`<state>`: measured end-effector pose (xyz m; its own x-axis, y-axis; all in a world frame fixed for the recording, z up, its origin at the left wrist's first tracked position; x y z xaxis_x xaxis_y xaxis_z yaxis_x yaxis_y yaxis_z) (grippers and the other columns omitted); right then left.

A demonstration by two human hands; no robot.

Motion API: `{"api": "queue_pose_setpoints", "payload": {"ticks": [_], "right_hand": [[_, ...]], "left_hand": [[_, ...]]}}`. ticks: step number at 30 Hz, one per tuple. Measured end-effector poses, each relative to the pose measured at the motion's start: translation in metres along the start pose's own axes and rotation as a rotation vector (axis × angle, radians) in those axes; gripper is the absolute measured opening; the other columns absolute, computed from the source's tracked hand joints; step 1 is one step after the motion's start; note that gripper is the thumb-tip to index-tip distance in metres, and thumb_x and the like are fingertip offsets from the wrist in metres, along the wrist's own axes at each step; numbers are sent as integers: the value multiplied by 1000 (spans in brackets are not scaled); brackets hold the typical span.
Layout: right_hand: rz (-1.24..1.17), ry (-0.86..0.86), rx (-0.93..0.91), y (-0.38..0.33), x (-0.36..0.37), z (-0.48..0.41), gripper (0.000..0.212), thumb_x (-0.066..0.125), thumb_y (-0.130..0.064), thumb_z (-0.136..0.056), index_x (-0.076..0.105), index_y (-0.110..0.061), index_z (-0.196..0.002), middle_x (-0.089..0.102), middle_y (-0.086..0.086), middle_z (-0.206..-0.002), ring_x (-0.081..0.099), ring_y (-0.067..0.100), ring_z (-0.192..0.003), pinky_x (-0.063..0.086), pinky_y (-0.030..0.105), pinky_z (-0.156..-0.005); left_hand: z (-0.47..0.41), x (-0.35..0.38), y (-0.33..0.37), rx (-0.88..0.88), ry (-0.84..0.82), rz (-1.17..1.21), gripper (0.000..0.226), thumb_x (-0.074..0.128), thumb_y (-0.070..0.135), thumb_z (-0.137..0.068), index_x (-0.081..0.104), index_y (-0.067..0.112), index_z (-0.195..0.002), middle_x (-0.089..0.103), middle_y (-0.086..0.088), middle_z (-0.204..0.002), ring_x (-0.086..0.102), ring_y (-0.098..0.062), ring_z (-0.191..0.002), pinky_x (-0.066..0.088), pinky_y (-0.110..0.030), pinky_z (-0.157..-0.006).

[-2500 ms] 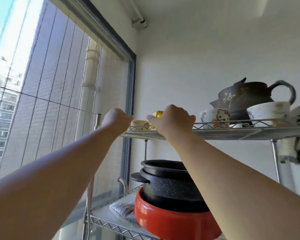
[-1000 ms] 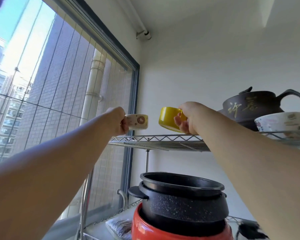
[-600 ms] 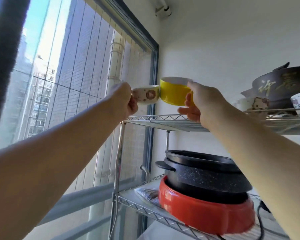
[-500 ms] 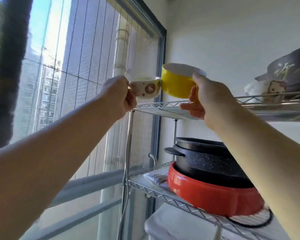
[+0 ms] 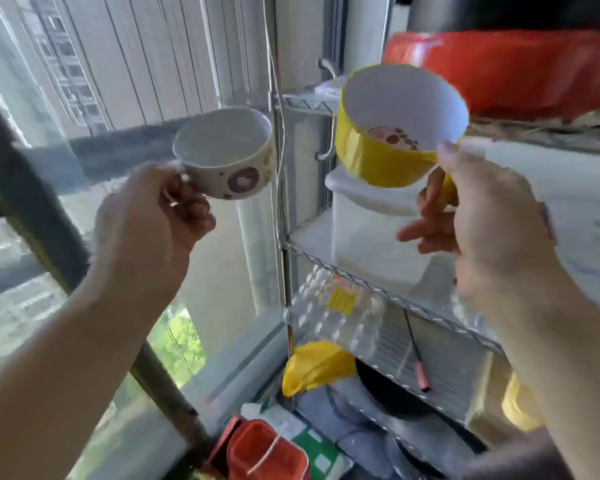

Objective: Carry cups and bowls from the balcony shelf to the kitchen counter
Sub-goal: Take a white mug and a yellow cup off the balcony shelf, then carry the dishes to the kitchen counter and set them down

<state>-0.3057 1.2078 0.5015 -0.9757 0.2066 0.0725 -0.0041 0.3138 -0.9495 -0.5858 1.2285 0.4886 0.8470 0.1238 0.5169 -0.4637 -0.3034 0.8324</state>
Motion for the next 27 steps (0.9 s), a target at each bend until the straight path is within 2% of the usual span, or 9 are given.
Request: {"api": "queue_pose_setpoints", "payload": {"ticks": [6, 12, 17, 21, 24, 27], "right_hand": [[125, 113, 267, 111, -48, 74, 40, 55, -46, -80, 52, -19, -51, 49, -1, -47, 65, 23, -36, 32, 18, -35], [135, 199, 468, 173, -99, 145, 41, 57, -46, -78, 53, -20, -47, 47, -2, -44, 63, 22, -35, 31, 13, -31], [152, 241, 556, 199, -143, 197, 42, 56, -55, -73, 52, -20, -49, 51, 0, -48, 65, 25, -39, 36, 16, -34], [168, 254, 624, 210, -167, 238, 44, 55, -52, -76, 53, -18, -49, 48, 1, -48, 66, 31, -40, 36, 17, -36], [187, 249, 670, 215, -178, 268, 42, 52, -42, -84, 51, -18, -49, 48, 1, -47, 65, 29, -39, 36, 19, -35], [197, 257, 721, 217, -184, 298, 44, 51, -40, -86, 49, -12, -51, 48, 5, -49, 65, 30, -41, 38, 20, -37]], "left_hand": [[57, -45, -115, -227, 72, 19, 46, 38, 2, -87, 53, 21, -48, 47, 2, -53, 43, -14, -46, 38, -23, -45], [126, -53, -195, -438, 85, -55, 56, 32, 0, -92, 53, 23, -46, 47, 6, -49, 44, -10, -42, 37, -19, -41], [181, -45, -232, -542, 57, -112, 38, 34, -1, -90, 43, 18, -59, 42, 3, -54, 42, -13, -47, 37, -20, -43], [207, -36, -247, -555, -6, -108, 30, 35, 0, -89, 40, 16, -64, 40, 0, -57, 40, -14, -50, 36, -20, -45], [214, -32, -258, -605, -38, -133, 37, 34, -1, -89, 42, 17, -58, 41, 2, -54, 40, -13, -47, 36, -20, -43], [215, -30, -267, -656, -108, -201, 48, 34, -2, -90, 48, 20, -51, 43, 3, -52, 41, -13, -45, 37, -20, -42]]}}
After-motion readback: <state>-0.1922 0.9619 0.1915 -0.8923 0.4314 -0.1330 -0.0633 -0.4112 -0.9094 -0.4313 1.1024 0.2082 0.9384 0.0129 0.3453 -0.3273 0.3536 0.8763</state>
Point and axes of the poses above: each hand's wrist, its own z-axis away from the middle knuckle, its own x-axis out of the palm, y = z × x, the point moved 2 cm from there along -z, towards the middle knuckle
